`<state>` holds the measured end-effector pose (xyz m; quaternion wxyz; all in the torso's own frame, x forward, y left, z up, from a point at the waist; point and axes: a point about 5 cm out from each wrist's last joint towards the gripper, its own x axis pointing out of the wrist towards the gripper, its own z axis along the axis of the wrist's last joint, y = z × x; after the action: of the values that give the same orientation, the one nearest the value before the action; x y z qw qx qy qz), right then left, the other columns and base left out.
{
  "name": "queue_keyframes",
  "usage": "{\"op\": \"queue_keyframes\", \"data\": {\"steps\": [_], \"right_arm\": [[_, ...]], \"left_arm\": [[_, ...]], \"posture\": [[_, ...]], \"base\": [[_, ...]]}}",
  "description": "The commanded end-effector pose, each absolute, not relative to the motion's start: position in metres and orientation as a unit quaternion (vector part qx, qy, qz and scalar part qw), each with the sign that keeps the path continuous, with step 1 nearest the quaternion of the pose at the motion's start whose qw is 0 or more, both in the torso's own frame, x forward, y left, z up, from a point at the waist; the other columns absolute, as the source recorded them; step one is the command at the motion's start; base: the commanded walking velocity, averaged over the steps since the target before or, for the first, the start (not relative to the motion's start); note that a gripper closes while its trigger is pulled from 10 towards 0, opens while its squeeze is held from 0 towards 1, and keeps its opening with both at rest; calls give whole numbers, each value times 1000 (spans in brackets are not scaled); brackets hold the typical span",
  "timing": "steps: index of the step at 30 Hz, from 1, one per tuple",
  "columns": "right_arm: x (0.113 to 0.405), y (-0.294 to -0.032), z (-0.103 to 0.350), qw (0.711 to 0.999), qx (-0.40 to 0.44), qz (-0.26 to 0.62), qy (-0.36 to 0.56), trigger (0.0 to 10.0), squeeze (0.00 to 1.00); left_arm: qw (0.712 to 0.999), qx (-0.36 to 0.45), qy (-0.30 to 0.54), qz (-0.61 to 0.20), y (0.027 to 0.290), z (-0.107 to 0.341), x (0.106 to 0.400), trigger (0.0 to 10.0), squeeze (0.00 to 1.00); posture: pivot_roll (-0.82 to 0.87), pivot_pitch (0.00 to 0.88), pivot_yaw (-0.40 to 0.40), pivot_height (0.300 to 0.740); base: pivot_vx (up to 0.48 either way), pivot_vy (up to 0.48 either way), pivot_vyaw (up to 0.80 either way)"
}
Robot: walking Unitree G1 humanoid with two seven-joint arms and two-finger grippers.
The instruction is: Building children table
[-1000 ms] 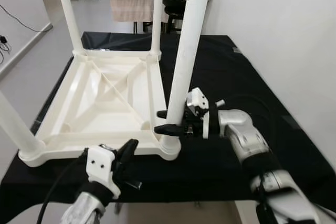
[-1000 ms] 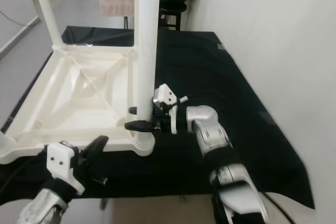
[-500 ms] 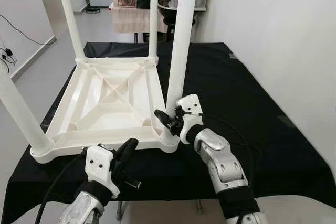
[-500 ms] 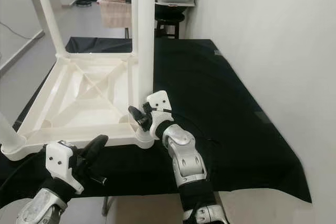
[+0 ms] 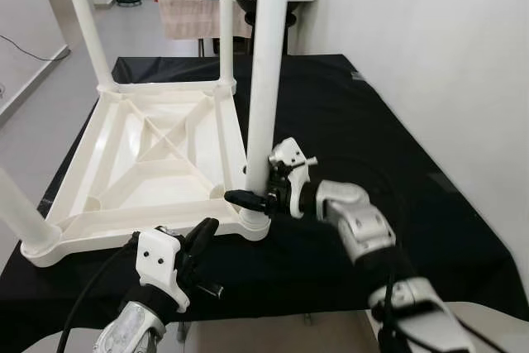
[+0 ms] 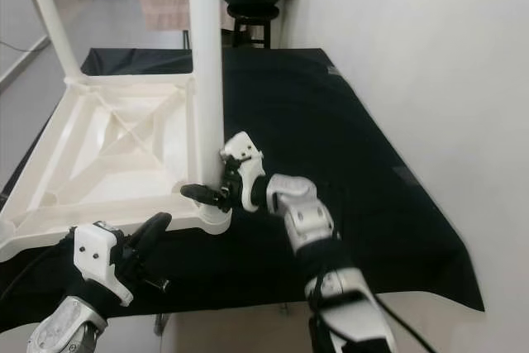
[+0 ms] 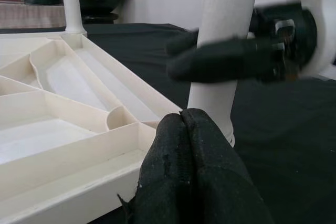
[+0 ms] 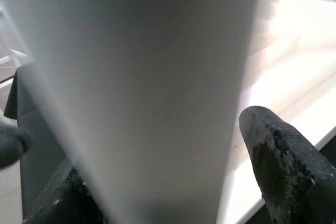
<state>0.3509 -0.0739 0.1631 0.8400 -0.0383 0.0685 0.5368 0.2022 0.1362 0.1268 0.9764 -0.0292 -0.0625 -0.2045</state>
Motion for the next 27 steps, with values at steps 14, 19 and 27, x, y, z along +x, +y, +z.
{"op": "queue_keyframes", "data": {"steps": [14,19,27], "right_arm": [[367,-90,172,823,6,564,74,0,0],[362,-107,164,855,-5,515,61,0,0],[324,-86,125,959,41,266,93,0,0]], "left_arm": [[977,-26,-57,-203,135,124,200,10000,0],[977,-27,-58,-202,135,126,198,10000,0],[977,-28,-57,-203,138,128,197,10000,0]], "posture": [[135,0,-91,740],[124,8,-90,740],[106,26,-75,740]], "base": [[0,0,0],[0,0,0],[0,0,0]]}}
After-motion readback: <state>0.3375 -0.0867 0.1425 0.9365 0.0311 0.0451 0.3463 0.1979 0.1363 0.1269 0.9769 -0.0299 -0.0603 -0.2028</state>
